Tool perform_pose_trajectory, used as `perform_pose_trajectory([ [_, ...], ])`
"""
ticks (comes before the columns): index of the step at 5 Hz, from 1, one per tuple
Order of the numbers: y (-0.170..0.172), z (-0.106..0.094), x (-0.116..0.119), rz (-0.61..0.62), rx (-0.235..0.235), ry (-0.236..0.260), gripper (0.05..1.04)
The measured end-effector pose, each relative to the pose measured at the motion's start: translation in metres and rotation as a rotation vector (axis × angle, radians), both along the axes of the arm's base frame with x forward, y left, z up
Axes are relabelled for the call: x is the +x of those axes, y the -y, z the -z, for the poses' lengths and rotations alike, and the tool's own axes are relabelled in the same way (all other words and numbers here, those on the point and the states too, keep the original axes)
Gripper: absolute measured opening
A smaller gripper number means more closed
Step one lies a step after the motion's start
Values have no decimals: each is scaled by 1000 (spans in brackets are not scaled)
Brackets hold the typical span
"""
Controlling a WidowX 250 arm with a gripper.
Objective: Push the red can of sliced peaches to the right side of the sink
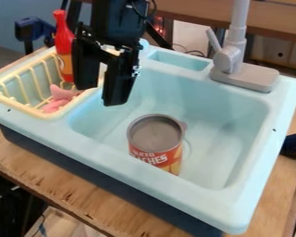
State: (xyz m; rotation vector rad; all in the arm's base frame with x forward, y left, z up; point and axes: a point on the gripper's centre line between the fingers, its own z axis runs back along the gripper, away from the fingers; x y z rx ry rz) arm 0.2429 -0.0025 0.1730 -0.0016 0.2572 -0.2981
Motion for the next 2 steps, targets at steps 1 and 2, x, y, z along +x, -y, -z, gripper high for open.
perform_pose_trajectory([
  [1, 0, 7, -1, -1, 1, -26, 1001],
  [2, -8, 13, 3, -28, 61, 6, 1001],
])
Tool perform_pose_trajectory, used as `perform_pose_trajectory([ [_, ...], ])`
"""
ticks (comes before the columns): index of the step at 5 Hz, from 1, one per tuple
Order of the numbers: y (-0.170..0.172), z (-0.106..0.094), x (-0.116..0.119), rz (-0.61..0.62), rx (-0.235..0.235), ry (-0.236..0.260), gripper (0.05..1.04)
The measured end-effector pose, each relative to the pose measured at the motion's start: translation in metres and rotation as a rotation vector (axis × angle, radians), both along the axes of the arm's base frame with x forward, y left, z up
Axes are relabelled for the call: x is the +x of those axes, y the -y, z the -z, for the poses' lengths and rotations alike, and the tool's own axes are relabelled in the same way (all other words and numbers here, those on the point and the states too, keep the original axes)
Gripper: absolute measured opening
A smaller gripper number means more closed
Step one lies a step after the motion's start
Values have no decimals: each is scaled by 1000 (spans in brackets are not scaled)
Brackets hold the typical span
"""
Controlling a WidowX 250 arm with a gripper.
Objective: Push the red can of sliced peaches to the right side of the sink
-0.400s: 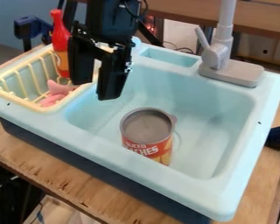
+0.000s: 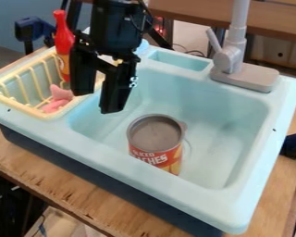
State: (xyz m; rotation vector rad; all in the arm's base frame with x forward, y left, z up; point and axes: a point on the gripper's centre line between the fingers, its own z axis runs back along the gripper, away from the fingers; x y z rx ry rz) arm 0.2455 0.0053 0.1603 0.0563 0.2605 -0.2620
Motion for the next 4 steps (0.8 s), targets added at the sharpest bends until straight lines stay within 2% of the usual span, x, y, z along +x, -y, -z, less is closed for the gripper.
perform_pose_trajectory([
  [1, -1, -2, 7, 15, 83, 54, 1001],
  [2, -9, -3, 8, 7, 172, 59, 1001],
  [4, -6, 8, 22, -5, 291, 23, 1001],
])
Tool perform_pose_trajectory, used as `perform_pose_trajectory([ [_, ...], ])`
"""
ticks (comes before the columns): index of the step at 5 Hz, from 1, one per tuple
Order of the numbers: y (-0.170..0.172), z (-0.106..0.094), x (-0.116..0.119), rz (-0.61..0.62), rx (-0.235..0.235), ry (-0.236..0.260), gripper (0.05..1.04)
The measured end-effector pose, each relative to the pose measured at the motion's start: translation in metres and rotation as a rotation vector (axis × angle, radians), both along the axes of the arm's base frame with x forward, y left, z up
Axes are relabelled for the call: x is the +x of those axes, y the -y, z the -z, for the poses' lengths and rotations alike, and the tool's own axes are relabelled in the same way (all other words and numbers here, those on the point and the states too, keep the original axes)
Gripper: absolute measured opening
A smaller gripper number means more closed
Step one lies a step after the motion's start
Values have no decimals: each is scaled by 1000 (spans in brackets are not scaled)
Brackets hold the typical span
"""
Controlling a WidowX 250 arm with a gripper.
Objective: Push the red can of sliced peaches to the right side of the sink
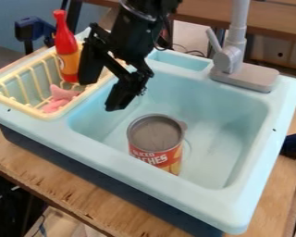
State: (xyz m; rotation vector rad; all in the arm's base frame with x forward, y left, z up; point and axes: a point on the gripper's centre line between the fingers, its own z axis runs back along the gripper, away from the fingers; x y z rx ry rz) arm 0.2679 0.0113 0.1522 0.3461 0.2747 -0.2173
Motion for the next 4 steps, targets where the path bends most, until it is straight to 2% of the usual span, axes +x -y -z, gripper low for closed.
perform_pose_trajectory([
  [1, 4, 4, 8, 56, 1, 41, 1001],
  [2, 2, 6, 8, 56, 24, 47, 1001],
  [4, 13, 24, 3, 125, -14, 36, 1001],
])
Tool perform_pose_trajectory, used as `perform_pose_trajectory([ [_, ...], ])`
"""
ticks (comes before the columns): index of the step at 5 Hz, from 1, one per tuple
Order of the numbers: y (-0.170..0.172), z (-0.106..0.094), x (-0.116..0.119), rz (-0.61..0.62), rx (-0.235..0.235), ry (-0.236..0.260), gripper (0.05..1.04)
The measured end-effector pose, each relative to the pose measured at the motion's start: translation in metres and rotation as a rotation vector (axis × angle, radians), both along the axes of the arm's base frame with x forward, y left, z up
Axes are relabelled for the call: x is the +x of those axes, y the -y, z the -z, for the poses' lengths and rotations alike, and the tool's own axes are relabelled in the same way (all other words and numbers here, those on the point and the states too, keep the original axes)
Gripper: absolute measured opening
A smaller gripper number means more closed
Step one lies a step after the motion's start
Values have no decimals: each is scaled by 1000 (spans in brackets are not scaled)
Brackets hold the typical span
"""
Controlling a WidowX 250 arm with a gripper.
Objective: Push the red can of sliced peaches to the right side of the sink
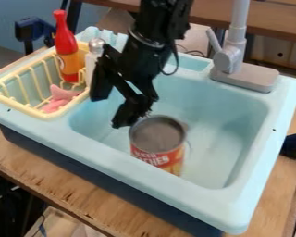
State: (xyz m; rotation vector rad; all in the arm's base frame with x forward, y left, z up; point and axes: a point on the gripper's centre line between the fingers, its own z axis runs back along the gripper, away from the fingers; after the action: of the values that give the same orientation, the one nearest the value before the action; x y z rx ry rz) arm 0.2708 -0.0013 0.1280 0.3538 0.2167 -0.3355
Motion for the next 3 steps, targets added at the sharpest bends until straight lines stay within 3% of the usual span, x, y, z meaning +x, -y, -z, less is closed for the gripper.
perform_pose_trajectory([
  [2, 56, 5, -2, 218, -147, 37, 1001],
  [3, 84, 5, 4, 288, -169, 24, 1001],
])
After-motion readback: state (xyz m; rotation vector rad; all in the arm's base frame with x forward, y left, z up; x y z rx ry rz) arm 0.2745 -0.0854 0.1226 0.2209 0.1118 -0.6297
